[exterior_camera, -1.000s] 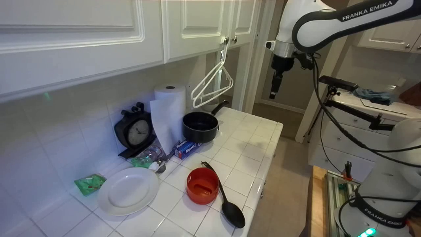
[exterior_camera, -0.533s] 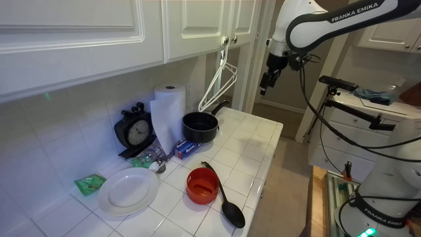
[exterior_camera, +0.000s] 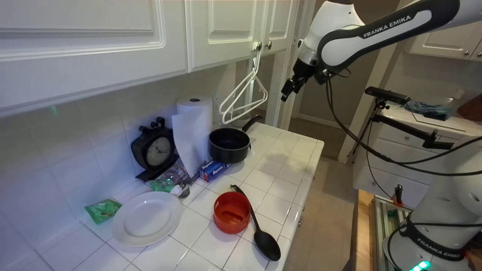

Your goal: Put the white hangers on the counter

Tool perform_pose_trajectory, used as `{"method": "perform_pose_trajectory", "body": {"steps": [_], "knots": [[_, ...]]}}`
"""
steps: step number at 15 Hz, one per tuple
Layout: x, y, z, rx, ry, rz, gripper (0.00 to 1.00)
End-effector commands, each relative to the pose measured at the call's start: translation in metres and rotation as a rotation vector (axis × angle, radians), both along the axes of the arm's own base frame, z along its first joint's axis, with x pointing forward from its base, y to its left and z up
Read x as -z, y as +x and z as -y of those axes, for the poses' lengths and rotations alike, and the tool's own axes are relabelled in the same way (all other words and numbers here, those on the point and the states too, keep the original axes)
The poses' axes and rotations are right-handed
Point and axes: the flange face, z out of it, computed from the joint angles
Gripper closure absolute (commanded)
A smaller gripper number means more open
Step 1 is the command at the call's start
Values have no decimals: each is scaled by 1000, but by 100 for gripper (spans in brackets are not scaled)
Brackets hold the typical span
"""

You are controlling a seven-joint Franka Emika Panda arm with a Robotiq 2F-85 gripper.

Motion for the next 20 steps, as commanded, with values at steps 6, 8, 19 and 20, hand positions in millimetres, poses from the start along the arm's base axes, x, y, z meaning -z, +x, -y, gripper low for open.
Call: {"method": "perform_pose_trajectory", "body": {"steps": [6,8,19,20], "knots": [[-5,11,1,-269,-137,6,0],[-5,11,0,-286,-147,-1,0],[-10,7,-5,-139,-102,51,0],[-11,6,-9,-123,-106,82,0]]}}
